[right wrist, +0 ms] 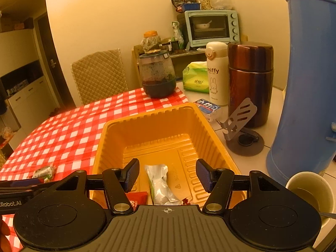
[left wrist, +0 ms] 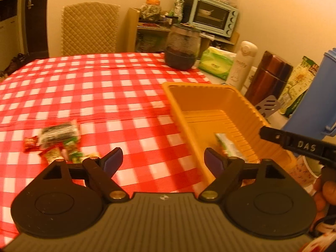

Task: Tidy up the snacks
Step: 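Carry both held snacks into the orange tray and open both tools to release them, then move both open tools back to the snack pile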

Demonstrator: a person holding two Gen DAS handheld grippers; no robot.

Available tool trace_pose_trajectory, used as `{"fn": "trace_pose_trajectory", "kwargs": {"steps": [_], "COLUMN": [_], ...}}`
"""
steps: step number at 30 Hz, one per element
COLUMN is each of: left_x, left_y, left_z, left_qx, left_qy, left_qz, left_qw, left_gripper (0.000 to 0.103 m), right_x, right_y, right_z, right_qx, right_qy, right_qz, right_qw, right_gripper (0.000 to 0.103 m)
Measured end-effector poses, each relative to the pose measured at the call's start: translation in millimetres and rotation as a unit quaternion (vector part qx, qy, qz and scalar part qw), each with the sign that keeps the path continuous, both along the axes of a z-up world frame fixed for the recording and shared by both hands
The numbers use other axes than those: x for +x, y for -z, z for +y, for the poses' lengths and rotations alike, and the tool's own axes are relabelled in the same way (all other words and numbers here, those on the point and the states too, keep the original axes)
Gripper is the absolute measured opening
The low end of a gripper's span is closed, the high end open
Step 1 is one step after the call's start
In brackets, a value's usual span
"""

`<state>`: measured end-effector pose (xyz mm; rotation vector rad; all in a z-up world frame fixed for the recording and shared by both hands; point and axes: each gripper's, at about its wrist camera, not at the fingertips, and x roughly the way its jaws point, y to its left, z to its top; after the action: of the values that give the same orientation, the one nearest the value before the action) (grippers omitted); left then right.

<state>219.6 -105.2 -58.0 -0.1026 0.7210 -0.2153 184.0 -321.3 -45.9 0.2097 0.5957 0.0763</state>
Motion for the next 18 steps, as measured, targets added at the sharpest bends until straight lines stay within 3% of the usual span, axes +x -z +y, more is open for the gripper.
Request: {"fn": "trace_pose_trajectory", "kwargs": {"steps": [18], "left_x": [-38], "left_y": [-11], "left_z": [69], "left_qx": [0.044], "left_qy": [-0.039], "left_qz": [-0.024], "left_qw": [0.998], "left_gripper": [0.092], "right_x": [-7], "right_y": [-10], "right_z": [38], "right_qx": [-0.029], "right_qy": [-0.035], "right_qz": [-0.016], "right_qw": [0.999], "right_gripper": [0.06]}}
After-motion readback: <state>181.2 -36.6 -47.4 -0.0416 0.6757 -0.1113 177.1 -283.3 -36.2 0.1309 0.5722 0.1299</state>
